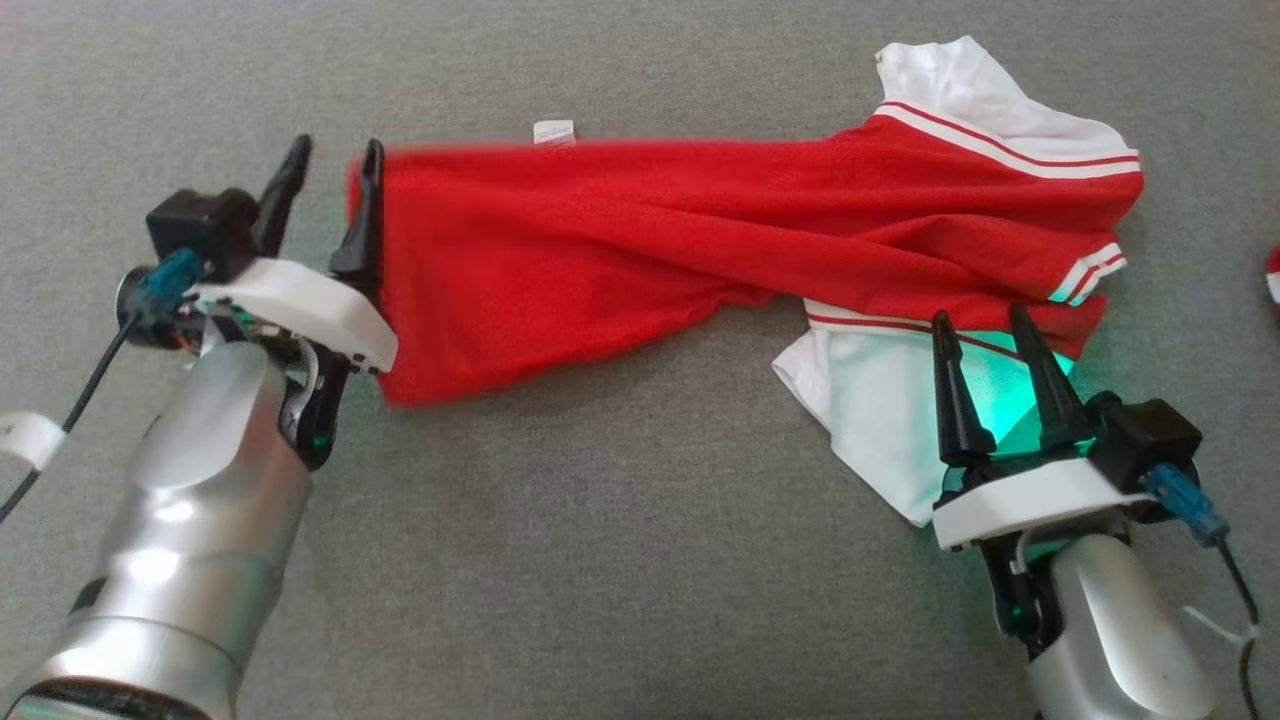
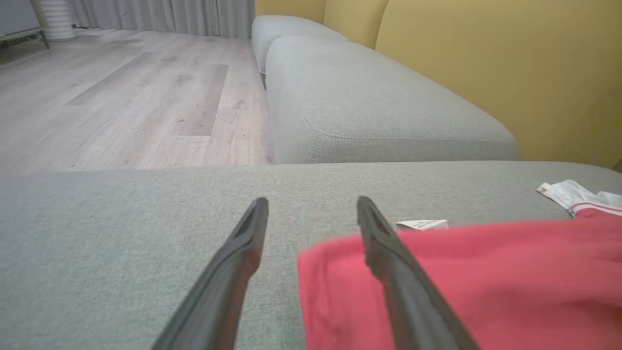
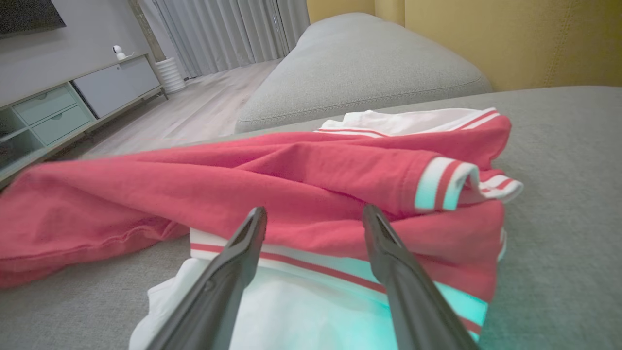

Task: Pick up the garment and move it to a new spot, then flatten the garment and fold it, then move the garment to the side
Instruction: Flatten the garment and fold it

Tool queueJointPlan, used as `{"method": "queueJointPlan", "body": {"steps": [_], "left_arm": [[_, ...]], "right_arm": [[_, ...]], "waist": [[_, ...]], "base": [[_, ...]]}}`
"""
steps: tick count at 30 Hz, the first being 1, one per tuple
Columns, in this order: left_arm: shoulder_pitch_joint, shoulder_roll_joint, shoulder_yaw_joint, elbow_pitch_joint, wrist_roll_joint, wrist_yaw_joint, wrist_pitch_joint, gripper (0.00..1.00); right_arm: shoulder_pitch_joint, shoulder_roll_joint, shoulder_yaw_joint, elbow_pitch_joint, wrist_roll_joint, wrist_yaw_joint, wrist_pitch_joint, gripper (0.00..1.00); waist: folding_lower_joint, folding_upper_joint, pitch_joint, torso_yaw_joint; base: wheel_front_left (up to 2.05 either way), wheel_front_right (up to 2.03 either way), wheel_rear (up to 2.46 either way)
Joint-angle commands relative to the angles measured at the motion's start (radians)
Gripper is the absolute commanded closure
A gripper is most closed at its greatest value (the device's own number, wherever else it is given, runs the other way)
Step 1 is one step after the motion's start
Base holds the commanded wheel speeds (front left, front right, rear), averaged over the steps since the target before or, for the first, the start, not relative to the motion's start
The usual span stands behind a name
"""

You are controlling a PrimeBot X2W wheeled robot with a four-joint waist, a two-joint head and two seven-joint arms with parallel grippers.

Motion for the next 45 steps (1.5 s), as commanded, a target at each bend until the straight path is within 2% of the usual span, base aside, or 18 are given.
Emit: {"method": "queueJointPlan", "body": {"steps": [1, 5, 10, 18, 22, 28, 35, 36, 37, 38, 42, 45], "left_arm": [[-0.03, 0.031, 0.044, -0.004, -0.008, 0.006, -0.028, 0.0], [0.02, -0.012, 0.091, -0.008, -0.023, 0.023, -0.05, 0.0], [0.17, -0.066, 0.181, -0.141, 0.013, 0.047, -0.052, 0.0], [0.385, -0.142, 0.26, -0.218, 0.069, 0.039, -0.052, 0.0], [0.43, -0.155, 0.26, -0.215, 0.078, 0.025, -0.052, 0.0], [0.435, -0.159, 0.207, -0.167, 0.091, 0.013, -0.052, 0.0], [0.404, -0.159, 0.169, -0.076, 0.089, 0.024, -0.052, 0.0], [0.399, -0.159, 0.172, -0.065, 0.089, 0.032, -0.052, 0.29], [0.395, -0.159, 0.17, -0.053, 0.095, 0.038, -0.052, 0.72], [0.393, -0.159, 0.168, -0.045, 0.102, 0.042, -0.052, 1.0], [0.4, -0.159, 0.178, -0.046, 0.113, 0.055, -0.052, 1.0], [0.421, -0.159, 0.233, -0.128, 0.14, 0.096, -0.052, 1.0]], "right_arm": [[-0.022, -0.002, 0.023, -0.029, 0.006, -0.001, -0.011, 0.0], [-0.004, -0.002, -0.001, -0.026, 0.003, -0.001, -0.011, 0.0], [0.007, -0.002, -0.028, -0.026, -0.007, -0.001, -0.011, 0.0], [0.016, -0.002, -0.044, -0.026, -0.019, -0.001, -0.011, 0.0], [0.027, -0.002, -0.055, -0.025, -0.024, -0.001, -0.011, 0.0], [0.03, -0.002, -0.057, -0.023, -0.031, -0.001, -0.011, 0.0], [0.03, -0.002, -0.061, -0.028, -0.036, -0.001, -0.011, 0.0], [0.03, -0.002, -0.062, -0.029, -0.037, -0.001, -0.011, 0.0], [0.031, -0.002, -0.064, -0.029, -0.037, -0.001, -0.011, 0.0], [0.033, -0.002, -0.066, -0.029, -0.038, -0.001, -0.011, 0.0], [0.042, -0.002, -0.082, -0.024, -0.036, -0.001, -0.011, 0.0], [0.056, -0.002, -0.096, -0.018, -0.034, -0.001, -0.011, 0.0]], "waist": [[-0.0002, 0.0, -0.002, 0.002], [-0.0002, 0.0, -0.021, 0.022], [-0.0002, 0.0, -0.038, 0.042], [-0.0002, 0.0, -0.06, 0.041], [-0.0002, 0.0, -0.072, 0.038], [-0.0002, 0.0, -0.075, 0.027], [-0.0002, 0.0, -0.072, 0.01], [-0.0002, 0.0, -0.072, 0.008], [-0.0002, 0.0, -0.073, 0.006], [-0.0002, 0.0, -0.075, 0.005], [-0.0002, 0.0, -0.092, 0.014], [-0.0002, 0.0, -0.114, 0.032]], "base": [[0.0, 0.0, 0.0], [0.0, 0.0, 0.0], [0.0, 0.0, 0.0], [0.0, 0.0, 0.0], [0.0, 0.0, 0.0], [0.0, 0.0, 0.0], [0.0, 0.0, 0.0], [0.0, 0.0, 0.0], [0.0, 0.0, 0.0], [0.0, 0.0, 0.0], [0.0, 0.0, 0.0], [0.0, 0.0, 0.0]]}}
